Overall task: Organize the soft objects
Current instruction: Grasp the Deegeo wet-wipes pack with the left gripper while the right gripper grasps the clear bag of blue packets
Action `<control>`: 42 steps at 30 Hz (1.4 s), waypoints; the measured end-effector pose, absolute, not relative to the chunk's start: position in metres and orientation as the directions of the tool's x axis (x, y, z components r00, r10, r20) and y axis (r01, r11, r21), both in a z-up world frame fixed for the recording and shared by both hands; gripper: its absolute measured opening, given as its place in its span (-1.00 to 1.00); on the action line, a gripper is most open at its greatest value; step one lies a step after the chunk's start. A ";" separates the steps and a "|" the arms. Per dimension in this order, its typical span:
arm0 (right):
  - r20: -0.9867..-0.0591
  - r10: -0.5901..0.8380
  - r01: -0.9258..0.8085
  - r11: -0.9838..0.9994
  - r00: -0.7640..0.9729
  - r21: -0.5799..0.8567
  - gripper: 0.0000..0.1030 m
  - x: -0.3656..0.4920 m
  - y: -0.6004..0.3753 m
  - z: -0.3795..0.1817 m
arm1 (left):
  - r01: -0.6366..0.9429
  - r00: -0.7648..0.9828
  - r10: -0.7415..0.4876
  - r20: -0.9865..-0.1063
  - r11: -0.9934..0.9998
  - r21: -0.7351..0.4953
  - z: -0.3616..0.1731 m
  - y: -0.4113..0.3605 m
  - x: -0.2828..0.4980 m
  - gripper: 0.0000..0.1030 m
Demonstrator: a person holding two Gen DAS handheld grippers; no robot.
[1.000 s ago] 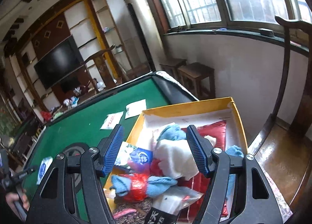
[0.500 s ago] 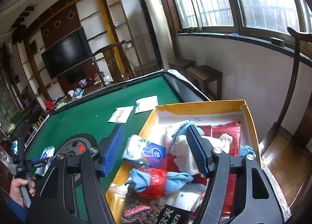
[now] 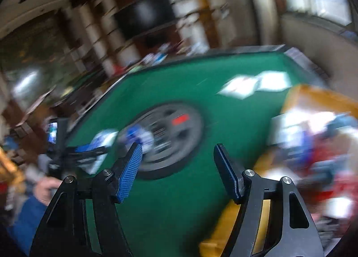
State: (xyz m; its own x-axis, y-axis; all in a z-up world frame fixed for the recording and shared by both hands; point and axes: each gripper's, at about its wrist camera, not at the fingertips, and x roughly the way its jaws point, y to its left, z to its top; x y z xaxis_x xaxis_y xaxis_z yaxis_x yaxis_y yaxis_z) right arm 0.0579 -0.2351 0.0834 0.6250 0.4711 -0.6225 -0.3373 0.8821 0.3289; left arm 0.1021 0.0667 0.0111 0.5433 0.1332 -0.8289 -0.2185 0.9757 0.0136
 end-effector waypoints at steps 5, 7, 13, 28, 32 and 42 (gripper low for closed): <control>-0.684 0.543 -0.367 0.838 0.487 0.404 0.31 0.101 -0.169 0.063 | -0.221 0.560 0.095 -0.823 0.975 -0.037 0.010 0.073 0.105 0.31; -0.703 0.548 -0.344 0.835 0.453 0.429 0.31 0.124 -0.150 0.052 | -0.210 0.561 0.113 -0.820 0.978 -0.008 0.008 0.067 0.111 0.32; -0.745 0.548 -0.293 0.836 0.381 0.465 0.31 0.179 -0.112 0.014 | -0.210 0.562 0.108 -0.820 0.978 -0.015 0.008 0.070 0.116 0.32; -0.869 0.259 -0.517 0.856 0.421 0.005 0.05 0.145 -0.027 -0.001 | -0.204 0.572 0.107 -0.813 0.979 -0.015 0.007 0.072 0.112 0.32; -0.830 0.255 -0.483 0.876 0.497 -0.020 0.04 0.122 -0.041 0.012 | -0.197 0.582 0.096 -0.807 0.980 -0.025 0.009 0.071 0.111 0.29; -0.717 0.322 -0.402 0.913 0.618 0.064 0.04 0.062 -0.100 0.030 | -0.154 0.635 0.081 -0.769 0.988 -0.023 0.019 0.058 0.103 0.26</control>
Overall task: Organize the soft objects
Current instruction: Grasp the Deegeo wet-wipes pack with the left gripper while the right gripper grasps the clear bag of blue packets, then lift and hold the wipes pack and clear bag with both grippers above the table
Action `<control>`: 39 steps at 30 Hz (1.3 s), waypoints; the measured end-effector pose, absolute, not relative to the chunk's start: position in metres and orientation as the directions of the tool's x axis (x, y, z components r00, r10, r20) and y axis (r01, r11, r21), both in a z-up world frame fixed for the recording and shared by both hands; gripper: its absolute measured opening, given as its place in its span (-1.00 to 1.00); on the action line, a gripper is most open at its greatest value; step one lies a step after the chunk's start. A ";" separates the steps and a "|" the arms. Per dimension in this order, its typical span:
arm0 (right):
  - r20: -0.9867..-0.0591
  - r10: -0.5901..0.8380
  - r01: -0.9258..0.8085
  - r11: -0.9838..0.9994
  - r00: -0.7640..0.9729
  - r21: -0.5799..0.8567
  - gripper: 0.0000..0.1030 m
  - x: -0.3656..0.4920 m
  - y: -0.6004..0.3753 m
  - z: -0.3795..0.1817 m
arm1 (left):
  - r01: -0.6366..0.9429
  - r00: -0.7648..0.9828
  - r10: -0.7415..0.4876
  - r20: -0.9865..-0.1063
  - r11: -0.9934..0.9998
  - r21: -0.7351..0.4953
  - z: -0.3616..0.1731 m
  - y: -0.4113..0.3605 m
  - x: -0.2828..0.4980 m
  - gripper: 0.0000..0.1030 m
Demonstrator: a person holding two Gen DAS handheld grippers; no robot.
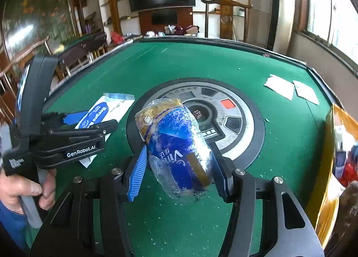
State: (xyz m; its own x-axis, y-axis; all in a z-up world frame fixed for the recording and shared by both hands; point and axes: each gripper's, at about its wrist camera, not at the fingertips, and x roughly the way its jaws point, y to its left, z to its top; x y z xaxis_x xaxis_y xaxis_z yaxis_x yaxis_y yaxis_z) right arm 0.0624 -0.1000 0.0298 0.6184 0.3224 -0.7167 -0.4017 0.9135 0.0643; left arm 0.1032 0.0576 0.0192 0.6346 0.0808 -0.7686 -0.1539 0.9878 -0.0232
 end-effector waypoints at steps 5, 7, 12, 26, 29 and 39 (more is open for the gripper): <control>-0.699 0.347 -0.387 0.916 0.625 0.108 0.04 0.060 -0.101 0.033 | -0.168 0.688 0.098 -0.719 0.986 -0.026 0.030 0.059 0.092 0.26; -0.697 0.355 -0.394 0.912 0.623 0.113 0.04 0.054 -0.101 0.033 | -0.172 0.702 0.108 -0.704 0.985 -0.021 0.033 0.060 0.091 0.26; -0.690 0.357 -0.404 0.909 0.630 0.102 0.04 0.053 -0.101 0.034 | -0.176 0.726 0.131 -0.675 0.984 0.001 0.038 0.058 0.092 0.26; -0.687 0.359 -0.402 0.910 0.632 0.105 0.04 0.057 -0.108 0.032 | -0.175 0.748 0.159 -0.645 0.984 0.039 0.040 0.050 0.089 0.26; -0.686 0.358 -0.401 0.910 0.633 0.104 0.04 0.057 -0.107 0.032 | -0.174 0.755 0.161 -0.636 0.984 0.043 0.042 0.048 0.088 0.26; -0.686 0.355 -0.398 0.912 0.636 0.103 0.04 0.057 -0.107 0.032 | -0.169 0.775 0.169 -0.608 0.984 0.057 0.046 0.044 0.084 0.26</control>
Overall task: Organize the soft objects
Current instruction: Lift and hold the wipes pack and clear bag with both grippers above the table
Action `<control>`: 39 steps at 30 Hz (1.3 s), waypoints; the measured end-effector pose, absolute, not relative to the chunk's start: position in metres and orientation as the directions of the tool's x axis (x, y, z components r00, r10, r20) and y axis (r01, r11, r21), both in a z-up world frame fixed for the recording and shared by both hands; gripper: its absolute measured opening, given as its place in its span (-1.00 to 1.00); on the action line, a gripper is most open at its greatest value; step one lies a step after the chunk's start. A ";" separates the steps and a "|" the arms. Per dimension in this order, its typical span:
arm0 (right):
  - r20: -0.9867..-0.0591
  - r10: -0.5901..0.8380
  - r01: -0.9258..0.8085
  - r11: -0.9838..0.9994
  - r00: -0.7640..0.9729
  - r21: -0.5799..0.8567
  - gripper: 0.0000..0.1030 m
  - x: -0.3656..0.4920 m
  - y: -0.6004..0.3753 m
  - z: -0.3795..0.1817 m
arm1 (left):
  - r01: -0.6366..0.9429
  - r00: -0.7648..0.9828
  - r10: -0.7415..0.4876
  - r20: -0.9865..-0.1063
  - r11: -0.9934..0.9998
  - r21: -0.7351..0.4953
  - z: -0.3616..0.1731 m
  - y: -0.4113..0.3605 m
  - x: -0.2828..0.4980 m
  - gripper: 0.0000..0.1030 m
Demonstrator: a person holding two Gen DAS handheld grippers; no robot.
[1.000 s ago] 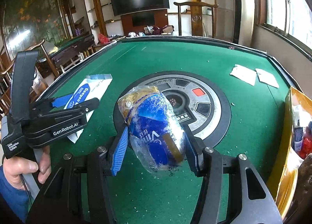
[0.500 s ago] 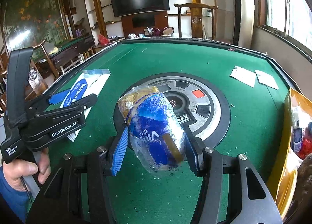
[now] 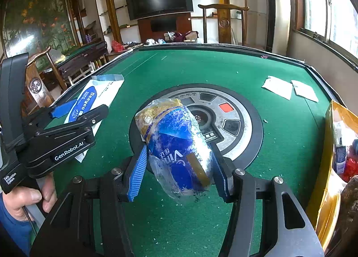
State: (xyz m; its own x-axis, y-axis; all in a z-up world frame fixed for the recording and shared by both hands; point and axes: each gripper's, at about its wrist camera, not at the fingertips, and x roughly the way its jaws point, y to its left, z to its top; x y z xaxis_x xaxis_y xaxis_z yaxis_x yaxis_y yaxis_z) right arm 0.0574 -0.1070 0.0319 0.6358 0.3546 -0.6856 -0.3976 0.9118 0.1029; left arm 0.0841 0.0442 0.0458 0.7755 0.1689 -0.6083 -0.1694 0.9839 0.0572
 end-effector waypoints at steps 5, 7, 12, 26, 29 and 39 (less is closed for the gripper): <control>-0.684 0.353 -0.395 0.913 0.639 0.103 0.05 0.057 -0.106 0.032 | -0.168 0.784 0.170 -0.597 0.984 0.059 0.048 0.043 0.083 0.26; -0.685 0.353 -0.395 0.913 0.638 0.103 0.04 0.057 -0.107 0.033 | -0.169 0.785 0.172 -0.594 0.984 0.062 0.048 0.041 0.084 0.26; -0.681 0.352 -0.389 0.915 0.642 0.106 0.05 0.057 -0.107 0.033 | -0.167 0.791 0.173 -0.587 0.984 0.065 0.048 0.039 0.080 0.26; -0.675 0.349 -0.368 0.922 0.650 0.121 0.04 0.054 -0.111 0.036 | -0.161 0.806 0.177 -0.565 0.984 0.079 0.050 0.035 0.075 0.26; -0.675 0.347 -0.367 0.922 0.652 0.120 0.04 0.054 -0.111 0.036 | -0.159 0.809 0.178 -0.560 0.984 0.082 0.051 0.035 0.074 0.26; -0.668 0.343 -0.352 0.927 0.660 0.129 0.04 0.049 -0.114 0.041 | -0.156 0.825 0.179 -0.537 0.984 0.089 0.054 0.032 0.067 0.26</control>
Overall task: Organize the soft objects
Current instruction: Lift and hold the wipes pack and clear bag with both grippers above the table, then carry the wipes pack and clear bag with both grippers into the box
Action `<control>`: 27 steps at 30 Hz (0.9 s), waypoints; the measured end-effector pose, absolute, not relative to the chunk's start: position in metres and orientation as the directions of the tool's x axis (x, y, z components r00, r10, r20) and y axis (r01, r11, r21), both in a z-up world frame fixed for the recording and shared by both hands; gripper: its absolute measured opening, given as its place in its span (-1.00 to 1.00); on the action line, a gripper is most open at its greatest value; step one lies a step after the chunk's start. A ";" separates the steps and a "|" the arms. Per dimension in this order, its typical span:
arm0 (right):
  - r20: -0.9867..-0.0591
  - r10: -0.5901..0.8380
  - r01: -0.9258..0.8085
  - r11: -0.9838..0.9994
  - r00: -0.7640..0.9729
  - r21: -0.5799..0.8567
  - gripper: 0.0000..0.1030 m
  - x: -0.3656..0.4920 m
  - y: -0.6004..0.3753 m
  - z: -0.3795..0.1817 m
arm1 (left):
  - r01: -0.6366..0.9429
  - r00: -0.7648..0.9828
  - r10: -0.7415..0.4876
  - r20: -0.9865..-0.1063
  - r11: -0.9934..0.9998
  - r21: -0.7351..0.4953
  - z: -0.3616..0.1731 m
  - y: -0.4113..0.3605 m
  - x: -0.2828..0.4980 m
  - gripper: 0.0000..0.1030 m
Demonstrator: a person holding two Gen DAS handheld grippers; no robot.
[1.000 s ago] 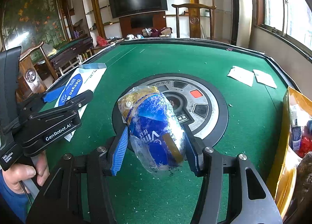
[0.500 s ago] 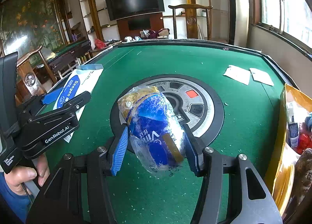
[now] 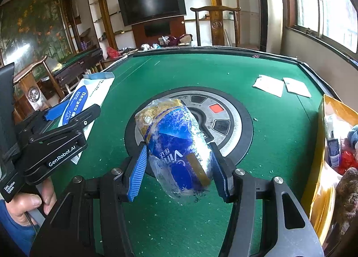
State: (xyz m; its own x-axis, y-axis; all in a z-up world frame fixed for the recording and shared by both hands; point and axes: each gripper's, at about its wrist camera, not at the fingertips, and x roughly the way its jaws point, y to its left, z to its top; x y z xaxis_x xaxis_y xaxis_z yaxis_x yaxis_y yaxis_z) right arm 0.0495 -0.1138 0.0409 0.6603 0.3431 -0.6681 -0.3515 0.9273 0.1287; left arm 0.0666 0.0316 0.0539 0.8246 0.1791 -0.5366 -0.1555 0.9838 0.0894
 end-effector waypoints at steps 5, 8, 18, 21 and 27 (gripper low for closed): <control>-0.661 0.343 -0.341 0.930 0.668 0.138 0.04 0.048 -0.118 0.042 | -0.150 0.833 0.177 -0.524 0.984 0.094 0.055 0.030 0.062 0.26; -0.656 0.342 -0.335 0.931 0.673 0.142 0.04 0.046 -0.120 0.043 | -0.148 0.838 0.177 -0.516 0.984 0.097 0.056 0.030 0.059 0.26; -0.645 0.337 -0.314 0.937 0.686 0.155 0.04 0.041 -0.128 0.046 | -0.125 0.850 0.150 -0.505 0.989 0.083 0.057 0.031 0.053 0.26; -0.637 0.331 -0.303 0.940 0.696 0.158 0.04 0.039 -0.132 0.049 | -0.108 0.855 0.121 -0.504 0.993 0.056 0.059 0.035 0.052 0.26; -0.610 0.310 -0.256 0.950 0.729 0.177 0.04 0.035 -0.154 0.060 | -0.022 0.866 0.026 -0.499 1.000 0.014 0.065 0.025 0.047 0.26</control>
